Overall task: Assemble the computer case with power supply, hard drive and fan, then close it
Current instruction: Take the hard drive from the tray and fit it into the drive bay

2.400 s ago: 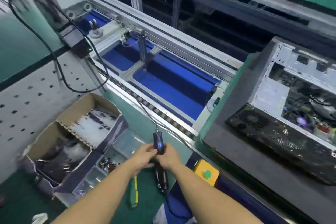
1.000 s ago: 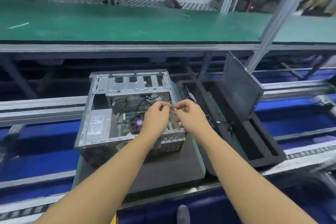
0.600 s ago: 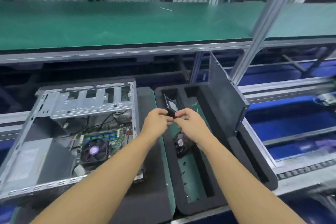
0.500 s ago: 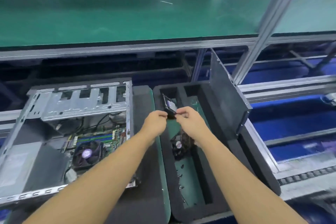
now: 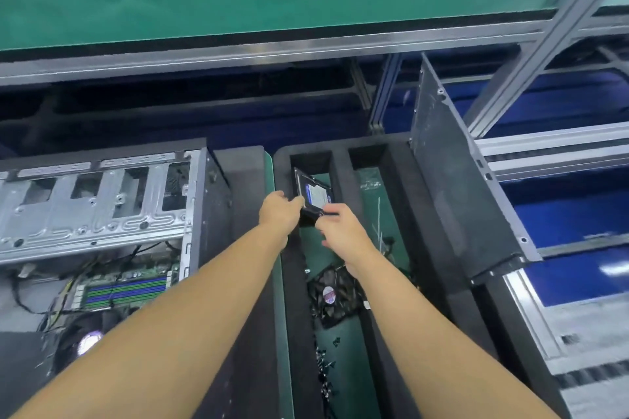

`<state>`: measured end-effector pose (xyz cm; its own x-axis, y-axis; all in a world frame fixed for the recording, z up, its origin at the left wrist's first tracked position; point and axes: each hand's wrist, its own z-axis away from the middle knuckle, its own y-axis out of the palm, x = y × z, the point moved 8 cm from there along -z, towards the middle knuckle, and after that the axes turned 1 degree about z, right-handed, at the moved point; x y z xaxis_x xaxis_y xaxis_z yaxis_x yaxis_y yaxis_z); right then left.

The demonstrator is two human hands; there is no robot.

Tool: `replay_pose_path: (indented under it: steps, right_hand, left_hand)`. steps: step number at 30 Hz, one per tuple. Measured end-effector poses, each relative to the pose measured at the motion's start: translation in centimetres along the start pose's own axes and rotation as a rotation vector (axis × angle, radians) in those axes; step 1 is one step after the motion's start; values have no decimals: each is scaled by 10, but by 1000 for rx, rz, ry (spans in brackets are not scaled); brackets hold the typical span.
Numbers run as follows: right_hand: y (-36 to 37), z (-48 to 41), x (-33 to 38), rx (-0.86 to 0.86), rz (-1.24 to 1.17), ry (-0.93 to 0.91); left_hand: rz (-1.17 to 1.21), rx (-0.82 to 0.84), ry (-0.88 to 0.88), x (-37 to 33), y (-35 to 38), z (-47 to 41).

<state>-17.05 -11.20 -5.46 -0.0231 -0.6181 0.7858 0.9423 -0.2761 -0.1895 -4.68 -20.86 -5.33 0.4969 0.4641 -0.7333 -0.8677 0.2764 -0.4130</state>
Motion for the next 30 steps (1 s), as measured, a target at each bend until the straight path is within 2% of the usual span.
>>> replay_pose_path:
  steps: [3,8,12,19,23,26,28,30]
  right_hand:
    - [-3,-11,-3,-10,-18,24]
    - [-4,-17,-6,-23,-40,33]
    - [-5,-15,-9,-30,-57,19]
    - [-15,-3,0,-57,-141,-45]
    - [-27,13,19,-208,-149,-143]
    - [-39,36,40,-369,-127,-293]
    - [-41,58,56,-450,-95,-394]
    - [-30,77,74,-440,-53,-445]
  left_hand:
    - [-32,-31,3,-3,7,-18]
    - [-240,-97,44,-17,10,-20]
    - [-247,-144,43,-24,10,-13]
    - [-139,-72,136,-34,2,6]
    - [107,-38,77,-35,-31,27]
    - [320,20,111,-50,-61,55]
    - [420,54,173,-62,-83,77]
    - [384,-6,336,-78,-112,102]
